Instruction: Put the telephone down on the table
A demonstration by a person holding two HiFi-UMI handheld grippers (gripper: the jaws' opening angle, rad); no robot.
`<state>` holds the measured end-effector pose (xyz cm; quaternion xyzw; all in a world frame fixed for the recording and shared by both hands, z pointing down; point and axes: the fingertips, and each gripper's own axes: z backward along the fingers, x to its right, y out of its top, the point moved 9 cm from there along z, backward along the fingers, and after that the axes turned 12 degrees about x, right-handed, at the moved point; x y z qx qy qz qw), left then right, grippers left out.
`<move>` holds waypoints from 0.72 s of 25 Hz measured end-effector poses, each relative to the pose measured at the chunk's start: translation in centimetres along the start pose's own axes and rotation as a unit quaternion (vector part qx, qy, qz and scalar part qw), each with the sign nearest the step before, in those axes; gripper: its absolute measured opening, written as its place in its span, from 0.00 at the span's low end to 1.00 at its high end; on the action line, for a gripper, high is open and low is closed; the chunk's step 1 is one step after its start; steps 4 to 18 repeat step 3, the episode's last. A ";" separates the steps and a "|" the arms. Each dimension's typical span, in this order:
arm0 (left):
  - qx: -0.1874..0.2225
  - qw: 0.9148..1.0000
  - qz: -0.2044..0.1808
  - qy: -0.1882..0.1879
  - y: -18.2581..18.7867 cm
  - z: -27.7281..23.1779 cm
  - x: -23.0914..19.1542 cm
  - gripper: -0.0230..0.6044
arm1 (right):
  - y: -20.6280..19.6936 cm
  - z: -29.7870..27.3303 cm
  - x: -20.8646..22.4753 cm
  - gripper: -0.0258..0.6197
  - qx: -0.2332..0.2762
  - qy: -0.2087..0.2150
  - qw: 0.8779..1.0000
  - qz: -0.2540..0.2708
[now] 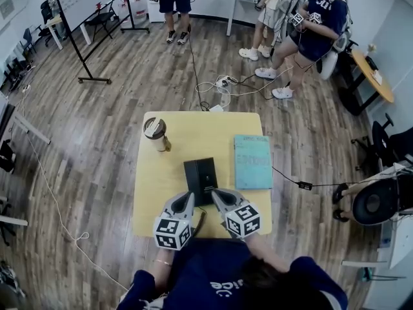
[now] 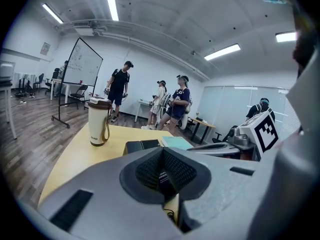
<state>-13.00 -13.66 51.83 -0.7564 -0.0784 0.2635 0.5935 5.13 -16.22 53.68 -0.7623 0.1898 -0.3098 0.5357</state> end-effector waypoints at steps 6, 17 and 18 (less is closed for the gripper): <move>-0.002 1.000 -0.001 -0.001 -0.3 0.2 -0.2 0.04 | -0.3 -0.1 -0.2 0.05 0.000 -0.002 1.000 -0.004; -0.002 1.000 -0.001 -0.001 -0.3 0.2 -0.2 0.04 | -0.3 -0.1 -0.2 0.05 0.000 -0.002 1.000 -0.004; -0.002 1.000 -0.001 -0.001 -0.3 0.2 -0.2 0.04 | -0.3 -0.1 -0.2 0.05 0.000 -0.002 1.000 -0.004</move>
